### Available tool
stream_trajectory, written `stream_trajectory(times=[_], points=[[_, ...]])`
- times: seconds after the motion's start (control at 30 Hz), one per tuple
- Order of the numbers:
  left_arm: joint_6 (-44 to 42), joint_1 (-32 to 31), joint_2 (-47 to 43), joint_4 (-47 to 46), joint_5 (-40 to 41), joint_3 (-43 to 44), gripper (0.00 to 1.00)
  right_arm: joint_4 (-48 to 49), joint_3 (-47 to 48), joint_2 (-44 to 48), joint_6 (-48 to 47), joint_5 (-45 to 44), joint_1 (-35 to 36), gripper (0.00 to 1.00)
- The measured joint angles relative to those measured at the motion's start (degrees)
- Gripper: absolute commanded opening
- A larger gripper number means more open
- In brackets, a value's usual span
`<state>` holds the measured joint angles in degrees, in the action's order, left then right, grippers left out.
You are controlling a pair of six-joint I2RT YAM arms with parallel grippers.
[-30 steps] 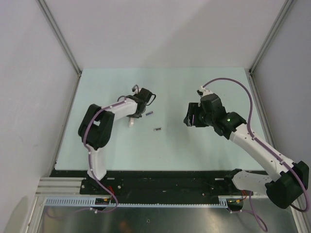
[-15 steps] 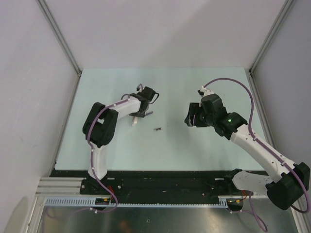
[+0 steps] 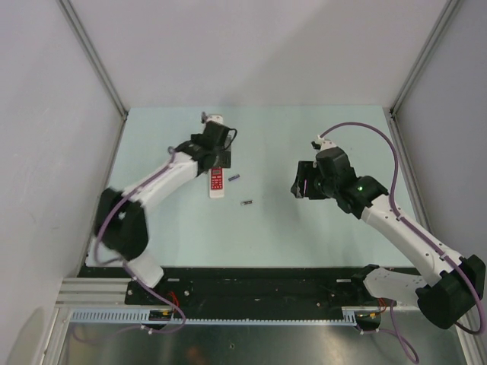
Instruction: Load the batteries into the remote control
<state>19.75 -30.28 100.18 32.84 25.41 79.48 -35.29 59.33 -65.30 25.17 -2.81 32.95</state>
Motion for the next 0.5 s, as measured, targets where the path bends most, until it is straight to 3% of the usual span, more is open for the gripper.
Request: stream_trajectory(times=[0.13, 0.3, 0.5], points=[[2.7, 1.6, -16.5, -5.1, -5.0, -8.3, 0.92, 0.0, 0.0, 0.1, 0.0, -0.4, -0.1, 0.61], [9.0, 8.3, -34.1, -13.7, -13.5, -22.9, 0.95, 0.8, -0.9, 0.1, 0.1, -0.4, 0.1, 0.61], [12.6, 9.8, -37.3, -15.5, -17.9, -31.0, 0.96, 1.9, -2.5, 0.0, 0.2, 0.0, 0.5, 0.61]])
